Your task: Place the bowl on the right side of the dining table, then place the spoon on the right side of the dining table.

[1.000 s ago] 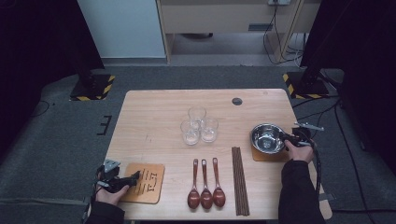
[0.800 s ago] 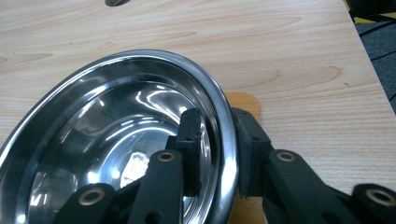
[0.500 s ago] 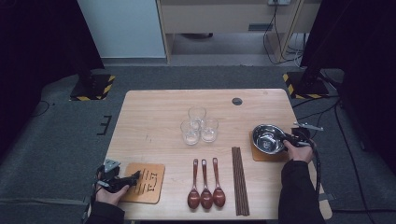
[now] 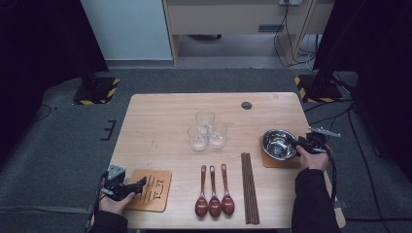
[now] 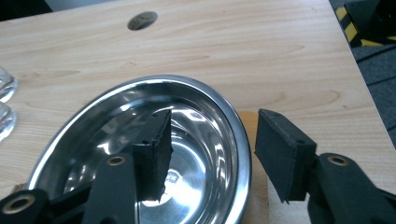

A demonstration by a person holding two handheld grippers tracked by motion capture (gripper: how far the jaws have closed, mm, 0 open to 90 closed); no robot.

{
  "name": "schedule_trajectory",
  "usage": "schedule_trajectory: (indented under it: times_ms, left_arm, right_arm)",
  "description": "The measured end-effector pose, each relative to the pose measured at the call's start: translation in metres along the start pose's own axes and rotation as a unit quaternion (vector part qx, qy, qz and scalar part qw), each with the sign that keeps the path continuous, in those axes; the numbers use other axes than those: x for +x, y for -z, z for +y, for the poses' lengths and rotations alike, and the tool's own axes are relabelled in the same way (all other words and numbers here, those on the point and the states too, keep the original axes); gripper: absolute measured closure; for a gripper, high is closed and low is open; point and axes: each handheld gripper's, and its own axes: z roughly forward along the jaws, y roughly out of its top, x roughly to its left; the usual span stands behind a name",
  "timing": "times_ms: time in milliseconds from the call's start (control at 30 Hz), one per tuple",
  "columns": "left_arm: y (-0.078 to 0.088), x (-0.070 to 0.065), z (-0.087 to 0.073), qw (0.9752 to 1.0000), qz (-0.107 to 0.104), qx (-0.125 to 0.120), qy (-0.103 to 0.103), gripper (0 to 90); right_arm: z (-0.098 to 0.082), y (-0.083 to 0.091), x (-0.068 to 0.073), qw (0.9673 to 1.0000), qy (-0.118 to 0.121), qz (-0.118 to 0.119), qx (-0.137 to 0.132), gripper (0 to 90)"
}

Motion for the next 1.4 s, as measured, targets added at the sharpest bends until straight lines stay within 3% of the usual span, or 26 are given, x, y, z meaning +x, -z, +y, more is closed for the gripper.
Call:
schedule_trajectory:
  times_ms: [367,933,1400]
  left_arm:
    - [0.01,-0.015,0.01,0.999,-0.037,-0.024,-0.005,14.2]
    - [0.015,-0.048,0.026,0.9952,-0.081,-0.036,-0.042,16.6]
    - [0.006,-0.089,0.042,0.9904,-0.108,-0.033,-0.08,17.6]
  right_arm:
    - [0.003,0.015,0.008,0.9989,0.017,0.025,-0.037,40.3]
    - [0.002,0.036,0.032,0.9937,0.047,0.073,-0.072,37.2]
    - [0.001,0.048,0.05,0.9889,0.064,0.104,-0.085,37.4]
